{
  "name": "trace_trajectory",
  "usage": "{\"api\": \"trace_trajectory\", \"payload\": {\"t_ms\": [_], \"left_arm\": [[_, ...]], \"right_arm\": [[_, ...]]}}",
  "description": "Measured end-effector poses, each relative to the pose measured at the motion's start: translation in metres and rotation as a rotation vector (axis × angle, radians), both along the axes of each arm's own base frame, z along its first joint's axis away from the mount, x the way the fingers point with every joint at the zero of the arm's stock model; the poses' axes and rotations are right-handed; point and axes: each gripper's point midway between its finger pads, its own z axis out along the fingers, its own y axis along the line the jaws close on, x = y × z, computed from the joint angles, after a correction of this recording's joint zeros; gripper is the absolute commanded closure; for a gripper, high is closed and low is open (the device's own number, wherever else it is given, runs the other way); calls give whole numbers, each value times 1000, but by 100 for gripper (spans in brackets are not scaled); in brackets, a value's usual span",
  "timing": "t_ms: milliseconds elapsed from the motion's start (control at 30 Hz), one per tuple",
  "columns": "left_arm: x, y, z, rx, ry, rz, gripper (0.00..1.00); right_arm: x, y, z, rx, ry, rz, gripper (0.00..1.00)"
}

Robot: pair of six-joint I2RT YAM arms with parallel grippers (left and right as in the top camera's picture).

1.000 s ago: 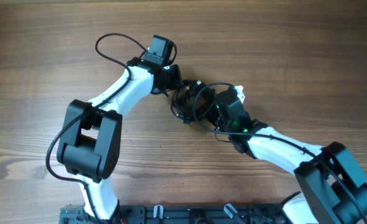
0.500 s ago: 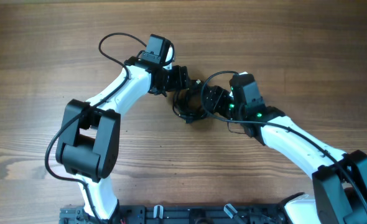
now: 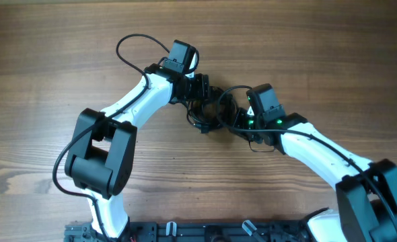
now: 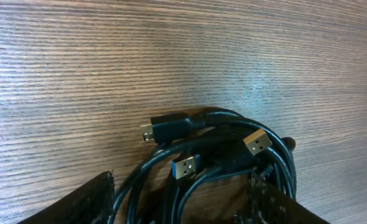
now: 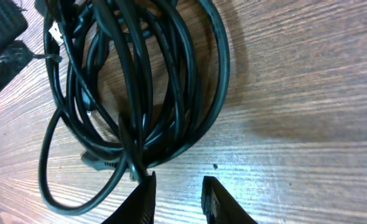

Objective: Untangle cables

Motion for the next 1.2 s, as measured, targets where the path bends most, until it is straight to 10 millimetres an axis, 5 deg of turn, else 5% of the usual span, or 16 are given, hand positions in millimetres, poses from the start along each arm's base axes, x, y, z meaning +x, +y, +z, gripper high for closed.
{"api": "trace_trajectory", "payload": {"t_ms": [367,467,533,633,733,967,1200], "left_arm": [[1,0,0,1,-4,2,29],[1,0,0,2,-5,2,28],[1,1,0,4,-4,3,29],[0,1,0,6,-1,5,63],[1,2,0,9,-2,6,83],[0,2,-1,11,-1,2,85],[-1,2,-1,13,2,2,82]], "right_arm": [[-14,-4,-12,-42,76,44,67],[-6,0,11,-56,71,84,67],[3,5,25,-47,34,96,80],[14,10,37,-25,-23,108,71],[19,17,43,6,-54,128,72],[8,30,41,3,-48,177,76],[-7,32,10,-125,12,176,76]]}}
